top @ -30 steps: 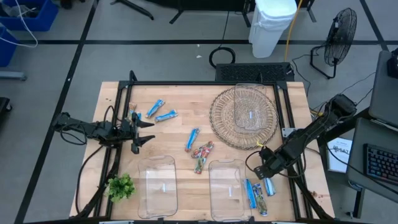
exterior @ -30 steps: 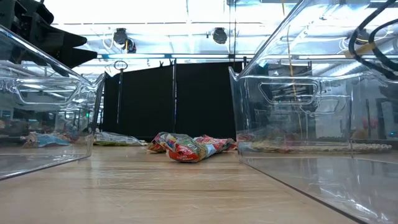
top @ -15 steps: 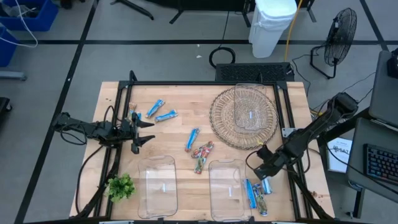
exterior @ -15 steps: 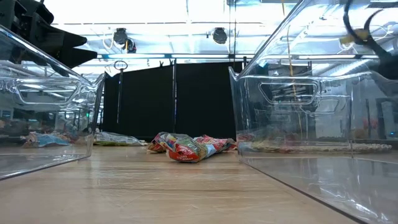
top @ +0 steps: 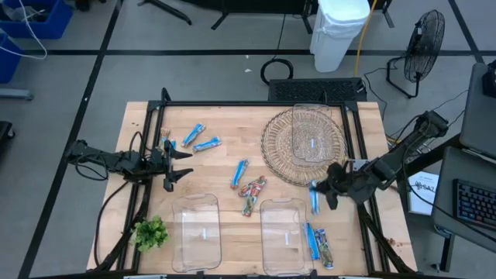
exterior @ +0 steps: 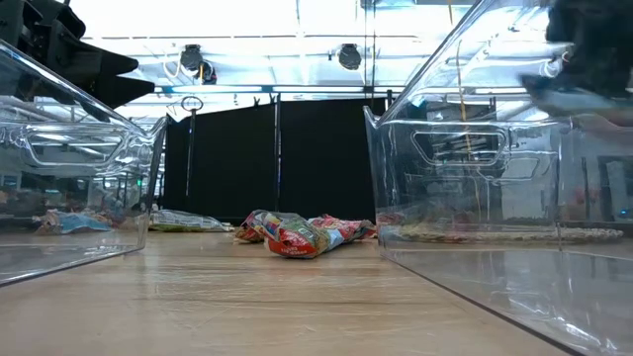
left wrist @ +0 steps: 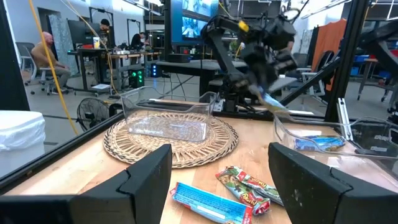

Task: Pick and place Granola Bars by type
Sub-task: Put the right blue granola bar into the top transparent bin

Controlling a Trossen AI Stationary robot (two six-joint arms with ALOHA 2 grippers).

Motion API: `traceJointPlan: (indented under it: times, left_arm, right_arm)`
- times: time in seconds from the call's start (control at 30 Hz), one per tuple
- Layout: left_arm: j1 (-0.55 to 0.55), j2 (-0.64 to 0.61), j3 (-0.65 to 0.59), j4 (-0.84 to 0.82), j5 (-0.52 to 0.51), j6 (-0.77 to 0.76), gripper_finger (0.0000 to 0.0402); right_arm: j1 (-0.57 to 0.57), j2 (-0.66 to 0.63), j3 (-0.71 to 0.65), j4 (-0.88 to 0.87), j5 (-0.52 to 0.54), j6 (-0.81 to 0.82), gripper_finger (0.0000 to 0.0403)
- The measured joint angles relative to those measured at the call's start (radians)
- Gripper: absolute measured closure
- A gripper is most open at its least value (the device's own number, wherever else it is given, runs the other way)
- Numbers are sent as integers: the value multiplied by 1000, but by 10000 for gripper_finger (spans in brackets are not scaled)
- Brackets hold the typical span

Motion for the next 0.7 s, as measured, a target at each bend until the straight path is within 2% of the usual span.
traceJointPlan:
  times: [0.13,0.23,0.33,0.53,0.6,0.7]
  left_arm:
    - [0,0,0,0,0,0,135]
    - [0,0,0,0,0,0,135]
    - [0,0,0,0,0,0,135]
    - [0,0,0,0,0,0,135]
    - [0,0,0,0,0,0,135]
    - [0,0,0,0,0,0,135]
  right_arm:
    - [-48,-52,0,114,209,-361,392]
    - [-89,-57,-26,364,303,-704,392]
    - [-165,-54,-62,624,250,-1006,392]
    - [-366,-33,-111,1015,218,-1345,391]
    - [-444,-28,-99,1075,218,-1422,391]
    - [-560,-13,-32,1036,222,-1523,392]
